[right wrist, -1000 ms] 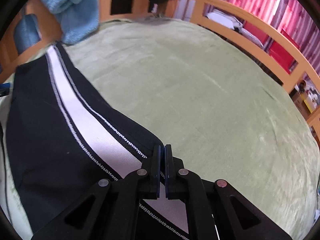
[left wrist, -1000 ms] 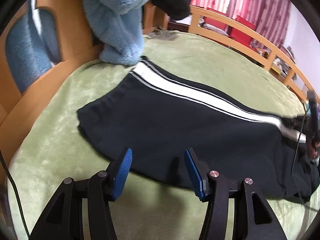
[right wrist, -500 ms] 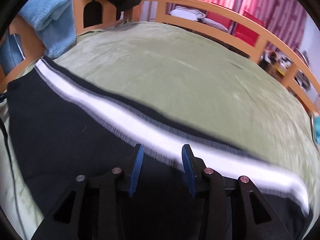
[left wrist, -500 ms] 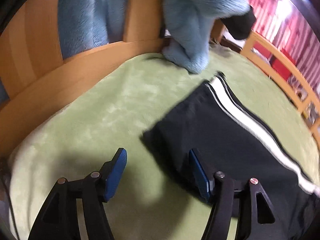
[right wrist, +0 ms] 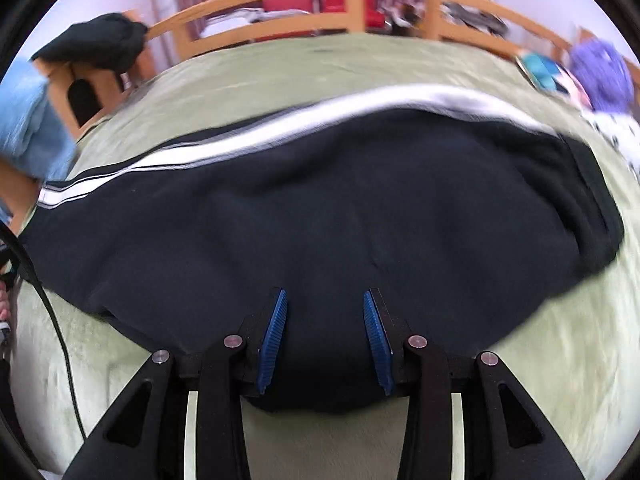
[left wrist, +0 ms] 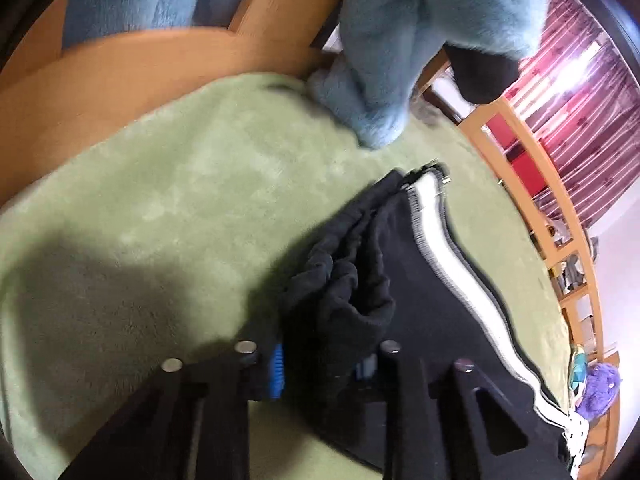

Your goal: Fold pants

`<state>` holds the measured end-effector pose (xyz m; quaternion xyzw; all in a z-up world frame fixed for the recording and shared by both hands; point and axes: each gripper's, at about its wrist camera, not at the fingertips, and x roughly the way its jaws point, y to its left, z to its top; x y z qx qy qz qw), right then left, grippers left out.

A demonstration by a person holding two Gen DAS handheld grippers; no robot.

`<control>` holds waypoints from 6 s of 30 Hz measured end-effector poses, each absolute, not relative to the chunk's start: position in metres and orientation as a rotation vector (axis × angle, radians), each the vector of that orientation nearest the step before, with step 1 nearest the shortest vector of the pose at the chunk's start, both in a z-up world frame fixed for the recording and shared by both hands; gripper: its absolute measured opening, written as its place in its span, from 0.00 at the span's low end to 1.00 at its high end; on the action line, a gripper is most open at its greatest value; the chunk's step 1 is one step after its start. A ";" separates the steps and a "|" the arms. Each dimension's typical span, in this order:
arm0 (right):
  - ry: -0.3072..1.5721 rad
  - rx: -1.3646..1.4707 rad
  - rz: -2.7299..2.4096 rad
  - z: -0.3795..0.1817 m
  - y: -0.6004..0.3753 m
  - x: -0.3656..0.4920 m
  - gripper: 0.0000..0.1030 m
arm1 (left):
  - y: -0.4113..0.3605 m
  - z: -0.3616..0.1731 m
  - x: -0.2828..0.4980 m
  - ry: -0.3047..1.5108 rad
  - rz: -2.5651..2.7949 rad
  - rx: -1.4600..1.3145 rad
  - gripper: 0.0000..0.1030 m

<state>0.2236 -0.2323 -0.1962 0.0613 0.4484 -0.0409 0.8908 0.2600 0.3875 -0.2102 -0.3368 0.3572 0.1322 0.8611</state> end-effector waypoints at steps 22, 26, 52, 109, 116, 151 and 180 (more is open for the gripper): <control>0.819 0.095 -0.144 -0.144 -0.343 0.089 0.39 | -0.057 -0.085 0.283 0.641 -0.059 -0.023 0.19; 0.842 0.110 -0.170 -0.154 -0.363 0.072 0.39 | -0.131 -0.137 0.286 0.796 -0.161 -0.020 0.19; 0.787 0.155 0.182 -0.169 -0.218 0.235 0.59 | 0.091 -0.128 0.242 0.740 0.020 -0.110 0.72; 0.937 0.102 0.293 -0.197 -0.206 0.307 0.59 | 0.098 -0.230 0.284 0.955 -0.195 -0.449 0.71; 0.953 0.116 0.253 -0.226 -0.204 0.311 0.36 | 0.101 -0.230 0.285 0.941 -0.154 -0.518 0.62; 0.632 0.174 -0.289 -0.120 -0.444 0.122 0.60 | -0.188 -0.003 0.256 0.574 -0.304 0.011 0.20; 0.646 0.202 -0.297 -0.135 -0.511 0.108 0.61 | -0.267 -0.062 0.234 0.685 -0.694 -0.156 0.85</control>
